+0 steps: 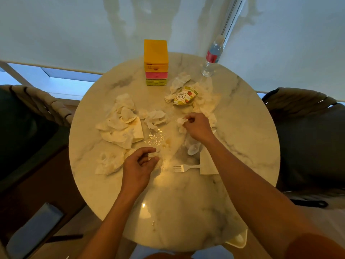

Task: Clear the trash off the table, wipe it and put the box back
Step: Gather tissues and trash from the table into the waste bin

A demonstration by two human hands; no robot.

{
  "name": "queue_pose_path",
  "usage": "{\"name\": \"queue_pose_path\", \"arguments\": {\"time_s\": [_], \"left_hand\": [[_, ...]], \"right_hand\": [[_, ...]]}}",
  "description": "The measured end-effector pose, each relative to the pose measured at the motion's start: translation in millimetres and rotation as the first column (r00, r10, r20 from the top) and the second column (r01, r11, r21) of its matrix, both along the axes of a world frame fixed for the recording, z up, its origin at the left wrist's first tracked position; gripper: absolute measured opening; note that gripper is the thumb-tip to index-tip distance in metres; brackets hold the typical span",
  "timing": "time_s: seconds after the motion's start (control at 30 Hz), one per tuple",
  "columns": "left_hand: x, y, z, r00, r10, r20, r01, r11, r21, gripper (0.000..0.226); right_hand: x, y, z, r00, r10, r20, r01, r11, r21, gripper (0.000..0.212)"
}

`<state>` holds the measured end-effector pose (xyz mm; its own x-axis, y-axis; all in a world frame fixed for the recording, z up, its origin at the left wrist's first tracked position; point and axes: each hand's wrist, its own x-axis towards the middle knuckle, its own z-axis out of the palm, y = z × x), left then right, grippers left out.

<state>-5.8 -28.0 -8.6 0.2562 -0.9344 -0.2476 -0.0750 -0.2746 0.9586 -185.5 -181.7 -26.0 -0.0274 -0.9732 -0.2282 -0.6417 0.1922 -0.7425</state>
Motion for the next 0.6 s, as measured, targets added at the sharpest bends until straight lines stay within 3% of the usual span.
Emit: {"name": "queue_pose_path", "arguments": {"time_s": [0.13, 0.27, 0.37, 0.6], "left_hand": [[-26.3, 4.3, 5.9, 0.999, -0.042, 0.021, 0.042, 0.999, -0.015, 0.023], [-59.8, 10.2, 10.9, 0.991, -0.113, 0.064, 0.114, 0.993, -0.012, 0.02], [-87.2, 14.5, 12.2, 0.984, -0.167, 0.067, 0.167, 0.986, 0.007, 0.013], [-182.5, 48.3, 13.5, 0.965, -0.262, 0.018, 0.26, 0.963, 0.073, 0.018]], "right_hand": [[-33.3, 32.0, 32.6, 0.916, -0.149, 0.371, 0.105, 0.985, 0.136, 0.011], [-88.5, 67.6, 48.2, 0.834, -0.251, 0.492, 0.169, 0.964, 0.207, 0.015], [-135.2, 97.4, 53.0, 0.776, -0.327, 0.539, 0.235, 0.943, 0.234, 0.015], [-252.4, 175.6, 36.0, 0.805, -0.373, 0.461, 0.258, 0.92, 0.295, 0.006]]}}
